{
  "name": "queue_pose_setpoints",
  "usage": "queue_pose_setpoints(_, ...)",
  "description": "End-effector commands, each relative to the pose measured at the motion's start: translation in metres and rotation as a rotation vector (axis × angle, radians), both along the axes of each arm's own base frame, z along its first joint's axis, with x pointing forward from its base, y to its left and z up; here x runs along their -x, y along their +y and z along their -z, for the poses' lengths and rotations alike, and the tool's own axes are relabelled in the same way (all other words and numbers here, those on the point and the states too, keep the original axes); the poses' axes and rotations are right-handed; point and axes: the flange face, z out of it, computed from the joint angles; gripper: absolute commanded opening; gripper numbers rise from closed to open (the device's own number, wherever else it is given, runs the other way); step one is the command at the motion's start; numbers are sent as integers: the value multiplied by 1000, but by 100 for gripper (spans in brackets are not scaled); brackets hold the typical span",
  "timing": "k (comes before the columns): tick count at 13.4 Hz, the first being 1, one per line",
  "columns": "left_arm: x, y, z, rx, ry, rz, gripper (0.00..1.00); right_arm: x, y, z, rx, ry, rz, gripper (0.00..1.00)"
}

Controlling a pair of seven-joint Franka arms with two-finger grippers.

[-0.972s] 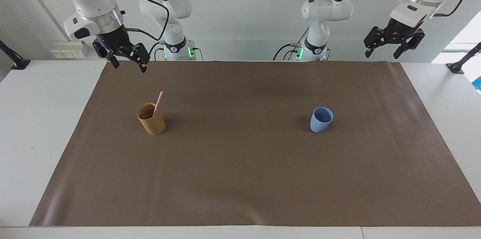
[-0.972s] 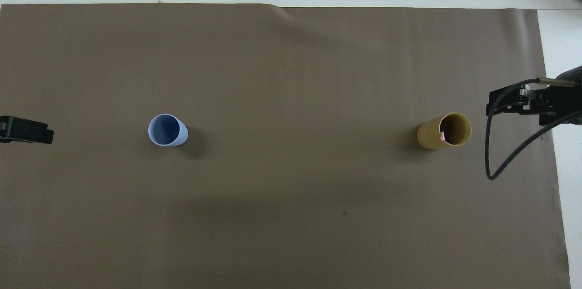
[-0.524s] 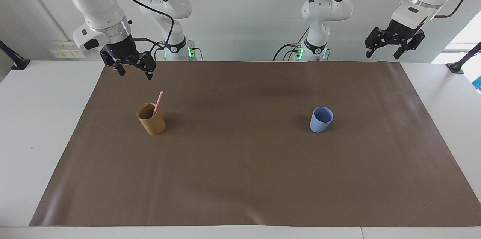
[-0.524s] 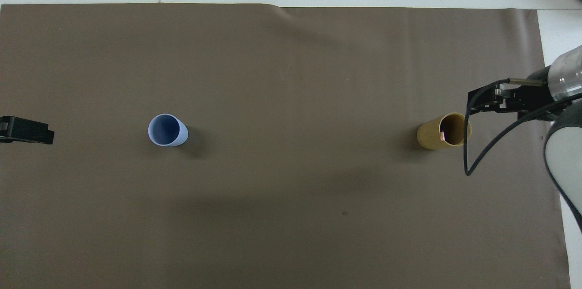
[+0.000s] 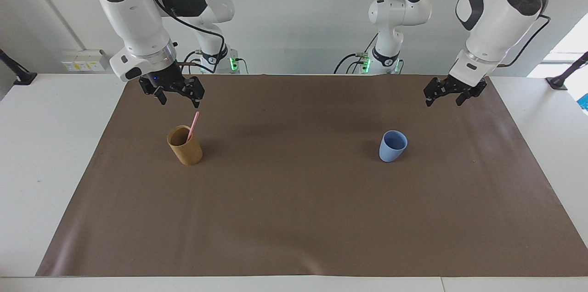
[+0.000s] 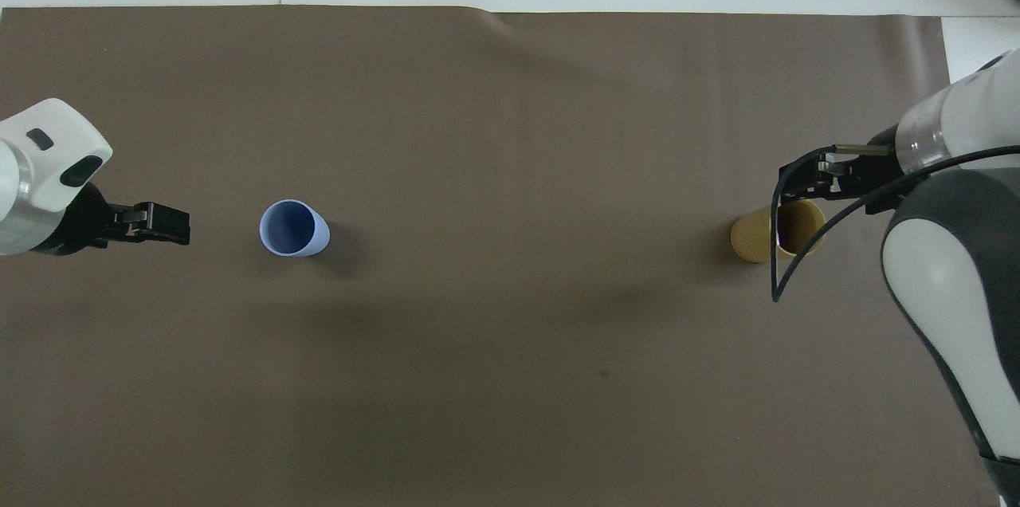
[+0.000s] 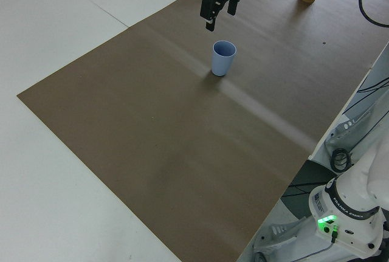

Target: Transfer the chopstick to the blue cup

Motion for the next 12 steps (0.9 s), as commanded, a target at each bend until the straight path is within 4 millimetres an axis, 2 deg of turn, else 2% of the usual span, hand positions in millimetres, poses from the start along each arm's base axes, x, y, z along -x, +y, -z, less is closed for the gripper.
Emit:
queue_pose_setpoints(1,-2,-12,38,7,-37,-50,100,4,-1,2,8,-2,-14,100)
queue_pose_setpoints(4,-17,-30,93,12,-64,-128,100,4,-3,2,8,3,-17,100)
queue_pose_setpoints(5,-21,-44,109,12,-61,-117,100,5,-3,0,5,6,-17,100)
queue_pose_setpoints(6,-21,-46,119,11,-53,-114,100,4,-3,-1,5,3,-15,100)
queue_pose_setpoints(8,-22,-46,123,15,-73,-116,100,4,-2,-4,3,-4,-15,100)
queue_pose_setpoints(10,-26,-47,152,12,-59,-116,100,2,-6,-6,-13,-14,-1,100)
queue_pose_setpoints(12,-18,-44,160,17,-85,-118,100,2,-8,-6,-15,-15,1,100)
